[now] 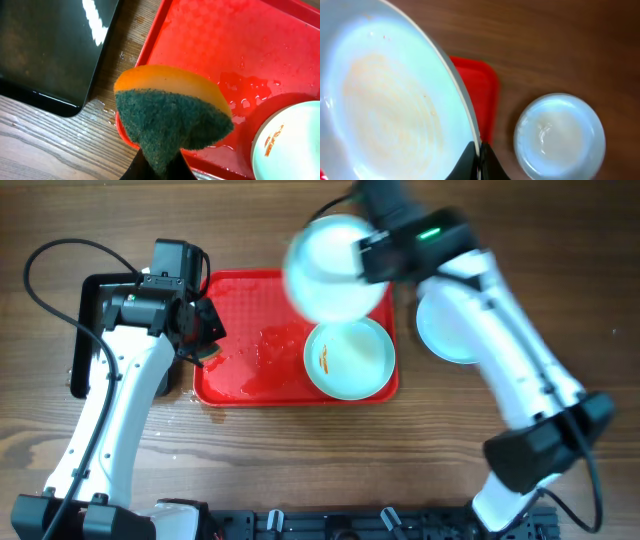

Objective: Clean dirty plates on tray and stack at the side
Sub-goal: 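Lift the lower-left plate with the right gripper and stack it on the side plate, then move the right gripper to the rim of the lower-right plate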

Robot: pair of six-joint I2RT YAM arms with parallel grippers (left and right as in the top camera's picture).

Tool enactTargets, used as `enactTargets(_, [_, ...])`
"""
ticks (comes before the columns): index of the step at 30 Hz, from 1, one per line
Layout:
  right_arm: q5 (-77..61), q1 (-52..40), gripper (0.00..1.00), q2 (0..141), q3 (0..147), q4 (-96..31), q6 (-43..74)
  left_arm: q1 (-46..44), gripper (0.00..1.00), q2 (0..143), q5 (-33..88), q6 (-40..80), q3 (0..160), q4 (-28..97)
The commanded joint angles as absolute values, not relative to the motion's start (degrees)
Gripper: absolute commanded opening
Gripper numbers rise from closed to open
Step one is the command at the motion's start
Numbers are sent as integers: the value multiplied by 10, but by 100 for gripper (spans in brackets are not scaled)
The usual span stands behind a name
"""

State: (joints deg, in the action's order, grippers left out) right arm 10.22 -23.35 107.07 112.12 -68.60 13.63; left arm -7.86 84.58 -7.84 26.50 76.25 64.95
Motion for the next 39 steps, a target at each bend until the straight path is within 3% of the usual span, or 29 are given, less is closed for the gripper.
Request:
enactTargets(1, [-45,-100,4,1056,1100,-713,97,-77,4,846,-88,273,767,648])
enactTargets(8, [-51,109,4,1056,949,-651,94,-77,4,846,-84,273,767,648])
enactTargets(15, [-51,169,4,1056,846,-573,122,-77,4,846,-84,273,767,641])
enactTargets(17, [-51,168,19,1056,834,-562,126,-77,4,846,-84,273,767,639])
enactTargets(20, [-52,168,24,1056,829,-561,137,-77,4,846,-84,273,767,639])
enactTargets(22, [-87,168,43,1056,829,-564,136,-77,4,846,-84,273,767,639])
enactTargets(24, [-150,166,51,1056,829,-569,134,-77,4,846,-84,273,767,639])
enactTargets(28, [-317,122,53,1056,829,-603,66,-77,4,846,-84,273,767,638])
enactTargets(32, [-277,22,53,1056,829,-620,60,-77,4,846,-84,273,767,640])
enactTargets(34, [-178,-38,53,1056,828,-622,71,-77,4,846,-84,273,767,642])
enactTargets(35, [-127,-59,47,1056,824,-625,98,-77,4,846,-84,273,767,643])
enactTargets(36, [-71,-89,30,1056,813,-627,152,-77,4,846,-84,273,767,644])
enactTargets(37, [-58,-105,24,1056,802,-624,177,-77,4,846,-84,273,767,646])
enactTargets(39, [-76,-140,29,1056,765,-591,197,-77,4,846,-84,273,767,646])
